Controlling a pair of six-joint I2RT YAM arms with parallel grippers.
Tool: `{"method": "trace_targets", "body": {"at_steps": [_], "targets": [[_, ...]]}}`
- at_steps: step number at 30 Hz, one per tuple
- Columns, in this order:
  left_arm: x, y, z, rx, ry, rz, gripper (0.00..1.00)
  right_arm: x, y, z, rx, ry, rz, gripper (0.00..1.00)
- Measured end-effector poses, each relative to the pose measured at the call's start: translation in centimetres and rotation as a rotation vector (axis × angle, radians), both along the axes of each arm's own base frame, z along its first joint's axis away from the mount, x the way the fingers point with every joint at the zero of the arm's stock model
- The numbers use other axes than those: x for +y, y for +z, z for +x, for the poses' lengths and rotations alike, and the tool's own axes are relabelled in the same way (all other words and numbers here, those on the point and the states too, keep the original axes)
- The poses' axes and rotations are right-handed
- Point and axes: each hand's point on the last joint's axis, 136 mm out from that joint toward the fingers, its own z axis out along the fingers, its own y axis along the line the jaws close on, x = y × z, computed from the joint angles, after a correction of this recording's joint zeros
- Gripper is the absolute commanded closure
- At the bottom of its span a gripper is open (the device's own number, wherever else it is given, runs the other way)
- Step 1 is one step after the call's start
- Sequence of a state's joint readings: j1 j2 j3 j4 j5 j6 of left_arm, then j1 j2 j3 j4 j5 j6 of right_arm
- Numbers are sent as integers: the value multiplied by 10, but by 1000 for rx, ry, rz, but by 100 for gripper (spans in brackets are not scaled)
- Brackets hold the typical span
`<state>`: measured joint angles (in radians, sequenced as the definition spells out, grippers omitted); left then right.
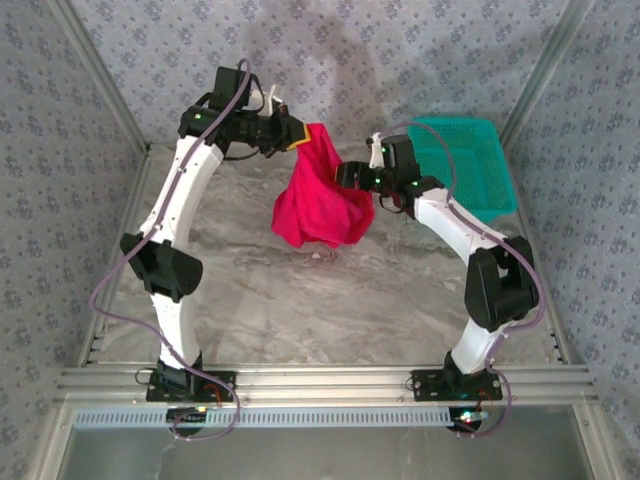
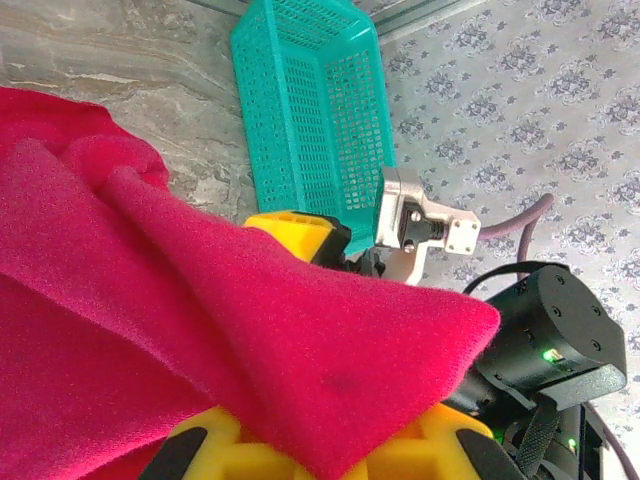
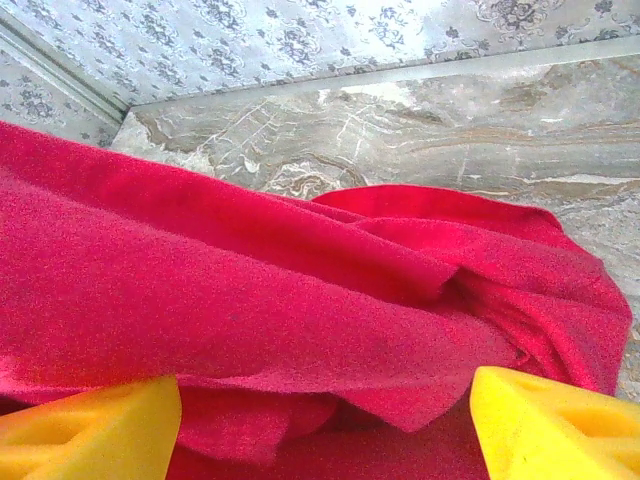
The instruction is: Fold the inside-out t-shirt
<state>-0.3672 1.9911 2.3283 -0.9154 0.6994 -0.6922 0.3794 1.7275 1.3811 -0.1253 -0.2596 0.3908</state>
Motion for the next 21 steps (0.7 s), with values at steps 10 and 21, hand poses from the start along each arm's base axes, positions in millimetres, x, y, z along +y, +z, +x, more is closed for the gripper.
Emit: {"method": "trace_targets", "body": {"at_steps": [10,21], "targets": [[-2,-1,0,-5,-15,-17,100,45,-28,14,40,72,-11,54],[57,1,7,7,59,-45,100,19,13,-1,43,49,-119,100]]}}
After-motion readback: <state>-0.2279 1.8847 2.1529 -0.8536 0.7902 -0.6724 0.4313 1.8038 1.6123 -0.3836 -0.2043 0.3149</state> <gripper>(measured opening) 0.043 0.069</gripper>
